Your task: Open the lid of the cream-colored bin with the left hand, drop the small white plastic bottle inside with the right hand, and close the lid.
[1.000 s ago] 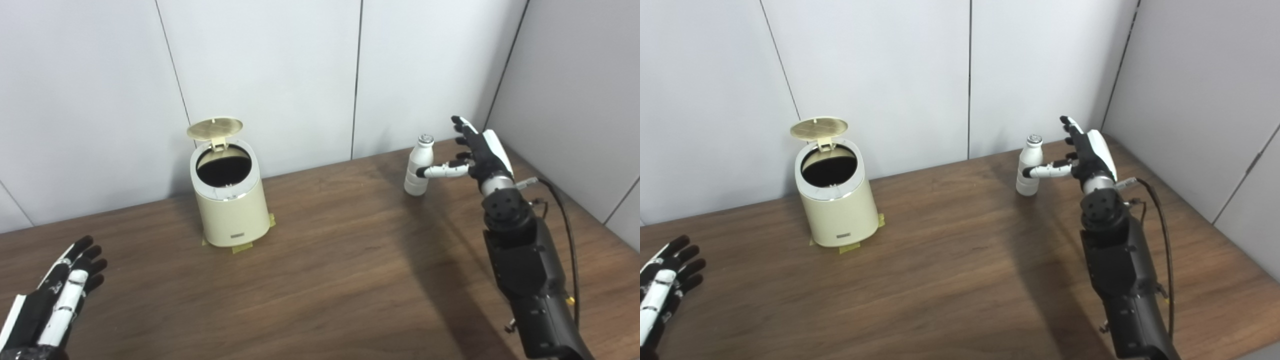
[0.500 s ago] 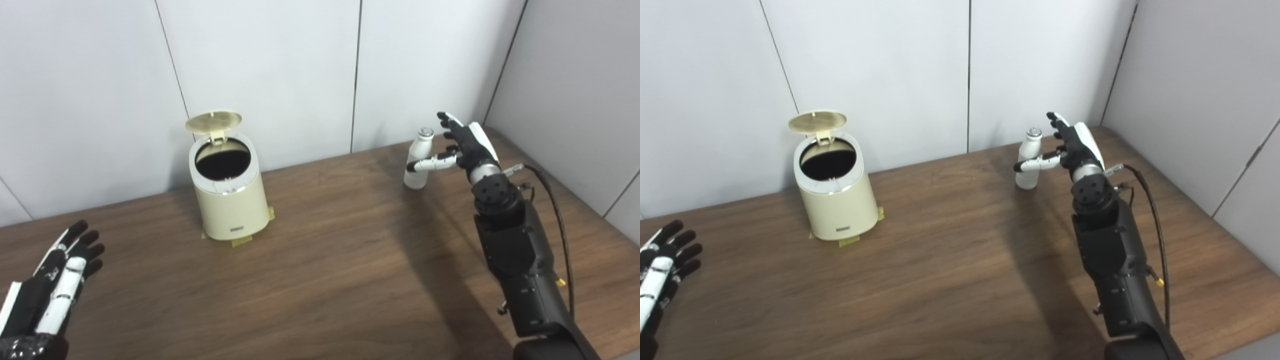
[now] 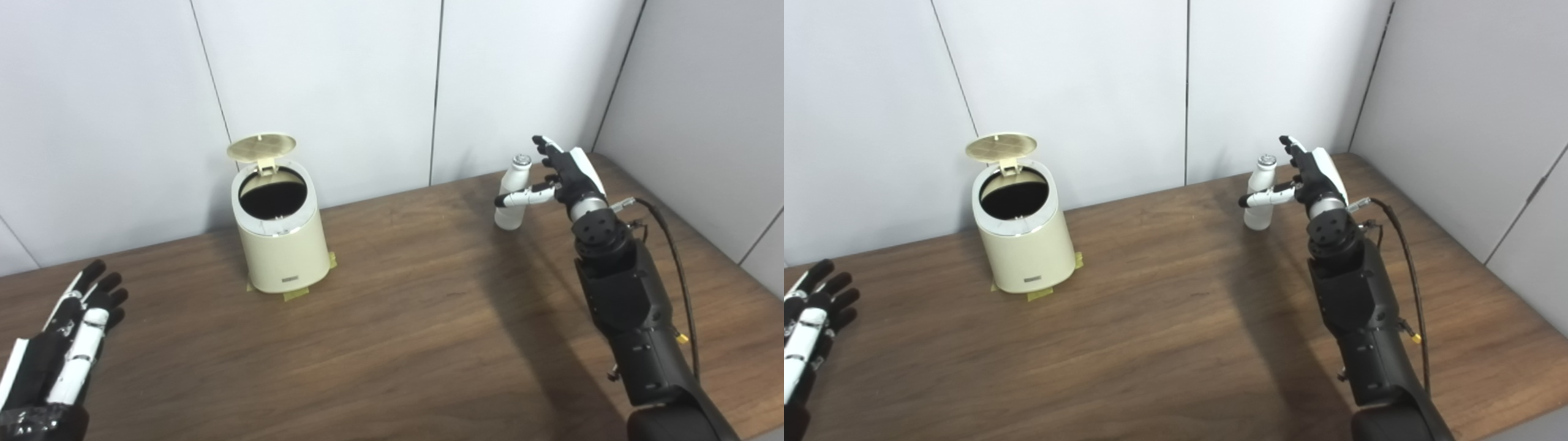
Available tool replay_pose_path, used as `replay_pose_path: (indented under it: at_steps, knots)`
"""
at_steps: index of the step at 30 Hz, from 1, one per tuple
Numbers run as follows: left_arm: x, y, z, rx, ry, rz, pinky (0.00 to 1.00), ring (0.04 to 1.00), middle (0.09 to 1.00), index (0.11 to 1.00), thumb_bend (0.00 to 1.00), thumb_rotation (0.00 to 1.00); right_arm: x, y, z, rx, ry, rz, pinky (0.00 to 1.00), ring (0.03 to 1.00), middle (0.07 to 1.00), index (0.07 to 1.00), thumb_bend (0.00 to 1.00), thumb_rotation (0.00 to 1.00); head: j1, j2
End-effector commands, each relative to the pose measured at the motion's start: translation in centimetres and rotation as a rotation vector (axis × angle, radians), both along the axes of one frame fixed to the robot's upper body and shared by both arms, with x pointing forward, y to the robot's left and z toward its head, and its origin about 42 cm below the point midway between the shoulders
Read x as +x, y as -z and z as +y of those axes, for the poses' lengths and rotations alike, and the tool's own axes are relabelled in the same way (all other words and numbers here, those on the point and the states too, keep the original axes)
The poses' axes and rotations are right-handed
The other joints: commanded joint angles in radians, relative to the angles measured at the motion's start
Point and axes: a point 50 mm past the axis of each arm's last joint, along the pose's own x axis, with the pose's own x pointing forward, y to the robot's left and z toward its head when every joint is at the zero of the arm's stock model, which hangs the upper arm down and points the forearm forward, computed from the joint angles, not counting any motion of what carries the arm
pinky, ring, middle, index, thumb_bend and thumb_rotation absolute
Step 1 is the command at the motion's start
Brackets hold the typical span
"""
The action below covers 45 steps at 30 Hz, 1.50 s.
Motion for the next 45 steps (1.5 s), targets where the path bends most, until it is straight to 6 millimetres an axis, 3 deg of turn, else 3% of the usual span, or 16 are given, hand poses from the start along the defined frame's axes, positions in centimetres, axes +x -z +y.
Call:
replay_pose_path:
  at_steps: [1, 14, 21, 31, 40, 45]
  knots:
    - [0.6, -2.1, -0.2, 0.031, 0.013, -0.074, 0.92, 0.910, 0.934, 0.979, 0.37, 0.67, 0.6, -3.1, -0.6, -0.043, 0.011, -0.084, 0.82, 0.910, 0.940, 0.935, 0.83, 0.11, 0.000, 0.001]
    - [0.6, -1.9, 0.1, 0.048, 0.014, -0.062, 0.92, 0.901, 0.923, 0.976, 0.36, 0.64, 1.6, -1.8, 0.1, -0.074, 0.024, -0.045, 0.67, 0.801, 0.878, 0.908, 0.87, 0.15, 0.003, 0.009]
    - [0.8, -2.0, 0.2, 0.057, 0.024, -0.063, 0.91, 0.897, 0.920, 0.974, 0.35, 0.64, 1.8, -1.1, 0.3, -0.074, 0.027, -0.031, 0.73, 0.829, 0.864, 0.898, 0.88, 0.17, -0.001, 0.010]
    - [0.8, -2.0, 0.1, 0.049, 0.027, -0.064, 0.91, 0.901, 0.923, 0.999, 0.33, 0.64, 1.8, -0.2, -0.3, -0.065, 0.041, -0.028, 0.70, 0.813, 0.854, 0.877, 0.88, 0.20, 0.001, 0.015]
    - [0.7, -2.1, 0.1, 0.057, 0.027, -0.066, 0.92, 0.900, 0.917, 0.989, 0.35, 0.65, 1.3, 0.4, -0.4, -0.035, 0.059, -0.056, 0.63, 0.738, 0.805, 0.855, 0.85, 0.11, -0.001, 0.022]
    - [0.7, -2.1, 0.2, 0.055, 0.027, -0.064, 0.93, 0.905, 0.922, 0.992, 0.35, 0.66, 1.3, 0.6, -0.2, -0.064, 0.081, -0.081, 0.58, 0.657, 0.726, 0.803, 0.85, 0.06, -0.019, 0.022]
